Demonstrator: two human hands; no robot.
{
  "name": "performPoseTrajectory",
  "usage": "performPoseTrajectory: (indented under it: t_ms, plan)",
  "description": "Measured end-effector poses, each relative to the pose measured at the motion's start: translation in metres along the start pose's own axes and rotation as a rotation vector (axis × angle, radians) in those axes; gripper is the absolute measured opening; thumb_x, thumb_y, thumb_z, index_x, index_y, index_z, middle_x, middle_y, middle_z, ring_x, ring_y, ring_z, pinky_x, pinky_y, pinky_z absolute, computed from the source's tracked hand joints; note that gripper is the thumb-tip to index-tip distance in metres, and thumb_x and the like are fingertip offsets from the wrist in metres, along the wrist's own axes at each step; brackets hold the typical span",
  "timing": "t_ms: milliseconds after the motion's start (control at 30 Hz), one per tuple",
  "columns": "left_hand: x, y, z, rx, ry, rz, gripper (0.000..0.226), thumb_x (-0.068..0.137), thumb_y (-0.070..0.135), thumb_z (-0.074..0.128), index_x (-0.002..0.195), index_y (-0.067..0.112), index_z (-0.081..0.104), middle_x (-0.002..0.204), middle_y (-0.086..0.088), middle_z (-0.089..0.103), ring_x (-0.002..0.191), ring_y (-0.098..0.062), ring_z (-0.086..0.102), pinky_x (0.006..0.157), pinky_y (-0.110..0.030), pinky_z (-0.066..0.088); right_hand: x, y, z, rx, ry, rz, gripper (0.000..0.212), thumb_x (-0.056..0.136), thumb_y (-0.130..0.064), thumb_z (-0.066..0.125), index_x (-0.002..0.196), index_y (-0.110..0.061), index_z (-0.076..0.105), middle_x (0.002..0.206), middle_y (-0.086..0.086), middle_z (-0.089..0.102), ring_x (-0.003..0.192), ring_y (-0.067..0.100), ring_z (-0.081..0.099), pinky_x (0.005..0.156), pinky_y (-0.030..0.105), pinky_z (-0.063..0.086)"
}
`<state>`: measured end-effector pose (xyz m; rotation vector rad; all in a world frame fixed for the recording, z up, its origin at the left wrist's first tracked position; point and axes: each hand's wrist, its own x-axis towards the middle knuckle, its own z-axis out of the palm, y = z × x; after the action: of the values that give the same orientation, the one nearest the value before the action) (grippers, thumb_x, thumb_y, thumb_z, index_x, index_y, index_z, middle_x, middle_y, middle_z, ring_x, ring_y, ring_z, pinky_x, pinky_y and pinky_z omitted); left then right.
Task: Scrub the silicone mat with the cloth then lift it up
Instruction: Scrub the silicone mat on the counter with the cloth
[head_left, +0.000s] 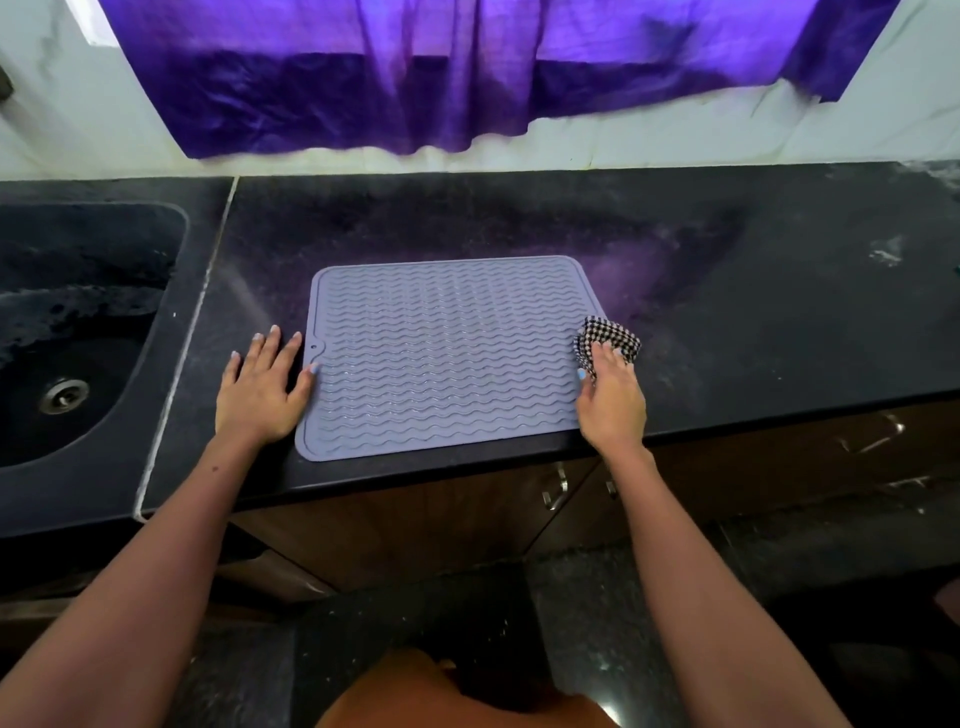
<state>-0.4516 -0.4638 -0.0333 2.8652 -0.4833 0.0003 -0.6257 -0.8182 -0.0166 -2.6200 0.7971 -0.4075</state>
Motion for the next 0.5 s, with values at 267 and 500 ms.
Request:
performPoseTrajectory:
  t_ms: [267,500]
  plan:
    - [-0.003,0.002,-0.003,-0.003,-0.004,0.004,0.085,0.079,0.066,0.002,0.149,0.022,0.022,0.159,-0.005,0.012,0.147,-0.021,0.007,0.117,-0.042,0.002,0.016,0.009,-0.024,0.432,-0.076,0.186,0.039,0.095,-0.014,0.047,0.135,-0.018,0.049,0.14,-0.001,0.049,0.123,0.016,0.049,0.102,0.027,0.037]
    - [-0.004,0.002,-0.004,-0.007,-0.027,0.005,0.084,0.08,0.066,0.0,0.15,0.023,0.019,0.159,-0.004,0.009,0.147,-0.02,0.004,0.118,-0.042,0.001,0.001,-0.009,-0.04,0.459,0.169,0.368,0.04,0.097,-0.015,0.045,0.137,-0.017,0.046,0.138,0.004,0.051,0.127,0.02,0.047,0.108,0.028,0.031]
